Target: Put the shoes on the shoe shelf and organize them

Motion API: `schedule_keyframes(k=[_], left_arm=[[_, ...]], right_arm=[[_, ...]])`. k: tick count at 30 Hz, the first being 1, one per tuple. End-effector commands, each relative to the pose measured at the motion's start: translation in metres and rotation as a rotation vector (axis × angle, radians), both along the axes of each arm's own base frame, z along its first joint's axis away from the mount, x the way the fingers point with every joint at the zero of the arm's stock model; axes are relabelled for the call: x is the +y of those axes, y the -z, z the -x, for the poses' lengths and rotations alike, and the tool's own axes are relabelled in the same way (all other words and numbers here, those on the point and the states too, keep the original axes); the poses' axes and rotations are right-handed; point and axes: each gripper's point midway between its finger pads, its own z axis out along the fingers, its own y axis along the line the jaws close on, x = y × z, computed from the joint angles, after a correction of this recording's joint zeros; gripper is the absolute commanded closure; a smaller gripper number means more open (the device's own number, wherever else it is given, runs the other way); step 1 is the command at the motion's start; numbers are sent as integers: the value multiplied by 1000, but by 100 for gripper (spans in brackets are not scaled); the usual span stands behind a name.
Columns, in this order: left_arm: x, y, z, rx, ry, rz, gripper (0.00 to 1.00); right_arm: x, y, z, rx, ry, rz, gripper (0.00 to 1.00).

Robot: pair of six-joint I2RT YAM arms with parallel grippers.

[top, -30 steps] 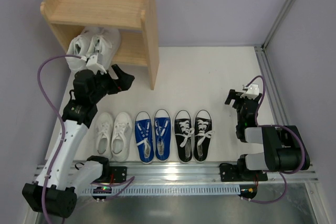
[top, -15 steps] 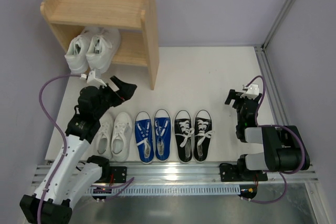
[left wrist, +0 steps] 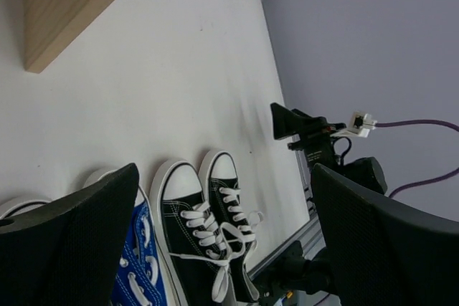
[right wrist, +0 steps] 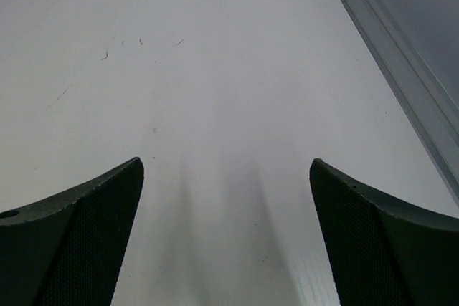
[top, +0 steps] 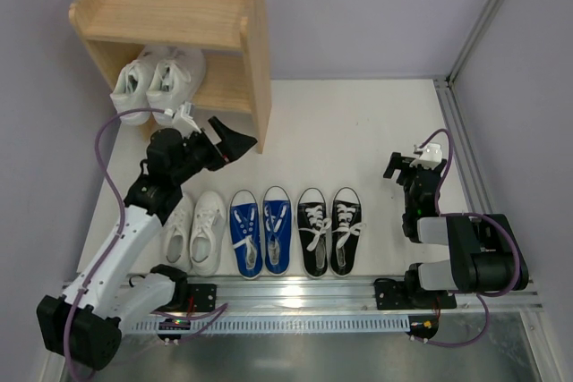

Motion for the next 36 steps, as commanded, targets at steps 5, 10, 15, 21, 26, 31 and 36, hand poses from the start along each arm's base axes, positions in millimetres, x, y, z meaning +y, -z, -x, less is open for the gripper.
schedule_keyframes(k=[5, 10, 15, 21, 26, 31, 36], left_arm=[[15, -96, 27, -229, -35, 58, 0], [17, -79, 35, -197, -51, 117, 0], [17, -87, 43, -338, -2, 42, 17], [50, -71, 23, -349, -140, -218, 95], [54, -61, 1, -367, -165, -306, 100], [57, -53, -17, -336, -206, -340, 100], [64, -48, 1, -337, -225, -306, 100]], right_arm=[[1, -19, -5, -77, -5, 2, 3], [0, -19, -5, -78, -4, 2, 3], [29, -19, -13, 3, -190, 72, 3], [61, -78, -30, 132, -253, -101, 3], [100, -125, -10, 41, -453, -214, 37], [192, -163, -7, 126, -717, -271, 96], [311, -173, 9, 157, -952, -145, 96]])
